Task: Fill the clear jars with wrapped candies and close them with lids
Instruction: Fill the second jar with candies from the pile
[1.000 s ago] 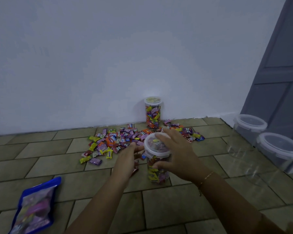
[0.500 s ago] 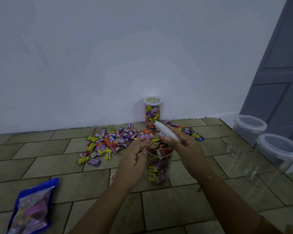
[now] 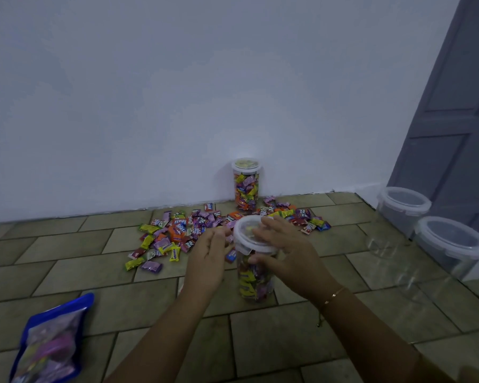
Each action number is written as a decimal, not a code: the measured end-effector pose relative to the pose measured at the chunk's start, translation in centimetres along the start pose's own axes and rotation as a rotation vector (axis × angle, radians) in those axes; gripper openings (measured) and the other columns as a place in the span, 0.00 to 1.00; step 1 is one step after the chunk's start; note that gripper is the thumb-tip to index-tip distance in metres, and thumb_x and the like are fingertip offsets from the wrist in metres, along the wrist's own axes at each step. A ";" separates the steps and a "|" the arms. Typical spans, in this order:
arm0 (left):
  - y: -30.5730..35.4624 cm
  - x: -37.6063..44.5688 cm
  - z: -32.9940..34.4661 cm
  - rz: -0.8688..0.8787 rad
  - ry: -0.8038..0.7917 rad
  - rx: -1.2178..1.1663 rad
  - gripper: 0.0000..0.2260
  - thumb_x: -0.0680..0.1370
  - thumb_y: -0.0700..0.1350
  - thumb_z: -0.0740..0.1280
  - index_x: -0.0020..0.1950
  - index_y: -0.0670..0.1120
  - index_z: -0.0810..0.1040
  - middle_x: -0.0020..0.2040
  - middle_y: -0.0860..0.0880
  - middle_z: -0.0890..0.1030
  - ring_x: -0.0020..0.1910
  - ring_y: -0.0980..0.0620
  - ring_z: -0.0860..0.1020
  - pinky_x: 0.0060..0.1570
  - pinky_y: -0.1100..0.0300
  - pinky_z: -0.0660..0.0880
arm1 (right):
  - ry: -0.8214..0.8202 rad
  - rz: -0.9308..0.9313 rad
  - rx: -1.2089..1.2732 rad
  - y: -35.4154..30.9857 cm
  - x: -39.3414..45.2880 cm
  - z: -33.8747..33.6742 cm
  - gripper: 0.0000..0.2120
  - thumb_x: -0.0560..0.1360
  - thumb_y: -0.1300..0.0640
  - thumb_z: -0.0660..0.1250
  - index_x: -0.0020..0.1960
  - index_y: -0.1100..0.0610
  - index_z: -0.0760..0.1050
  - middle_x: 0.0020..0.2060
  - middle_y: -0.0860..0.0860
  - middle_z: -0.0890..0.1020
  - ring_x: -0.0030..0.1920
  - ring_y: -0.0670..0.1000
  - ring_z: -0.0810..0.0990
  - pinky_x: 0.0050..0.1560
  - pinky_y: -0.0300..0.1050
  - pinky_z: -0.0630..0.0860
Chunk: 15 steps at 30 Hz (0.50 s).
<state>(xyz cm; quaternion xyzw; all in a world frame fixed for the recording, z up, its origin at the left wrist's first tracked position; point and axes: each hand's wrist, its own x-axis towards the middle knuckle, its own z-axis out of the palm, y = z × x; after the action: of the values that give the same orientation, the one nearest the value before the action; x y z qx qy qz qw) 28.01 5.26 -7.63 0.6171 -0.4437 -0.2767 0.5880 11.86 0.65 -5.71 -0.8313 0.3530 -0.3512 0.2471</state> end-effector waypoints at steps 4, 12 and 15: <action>1.1 0.3 0.2 -0.121 -0.004 0.022 0.14 0.78 0.56 0.62 0.45 0.46 0.78 0.45 0.42 0.82 0.45 0.41 0.80 0.49 0.43 0.76 | -0.035 -0.052 -0.105 0.5 0.0 0.4 0.28 0.67 0.49 0.75 0.66 0.50 0.73 0.71 0.46 0.66 0.70 0.40 0.52 0.68 0.33 0.49; 1.1 0.8 0.5 -0.226 -0.053 -0.035 0.11 0.75 0.51 0.68 0.47 0.43 0.75 0.45 0.42 0.79 0.41 0.48 0.76 0.42 0.54 0.72 | -0.043 0.064 0.017 0.5 0.4 0.8 0.25 0.74 0.45 0.67 0.69 0.50 0.69 0.72 0.44 0.63 0.69 0.38 0.53 0.68 0.35 0.53; 1.5 1.2 0.5 -0.171 -0.086 -0.053 0.14 0.77 0.47 0.67 0.61 0.48 0.70 0.56 0.49 0.75 0.52 0.51 0.76 0.45 0.59 0.74 | -0.034 0.146 0.164 0.4 0.3 0.9 0.34 0.73 0.47 0.69 0.74 0.50 0.58 0.70 0.37 0.55 0.70 0.36 0.52 0.66 0.33 0.55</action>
<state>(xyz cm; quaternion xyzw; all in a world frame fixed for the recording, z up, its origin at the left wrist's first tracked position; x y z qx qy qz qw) 27.79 4.15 -6.03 0.6244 -0.4067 -0.3637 0.5590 12.52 0.36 -6.42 -0.7863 0.3783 -0.3456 0.3452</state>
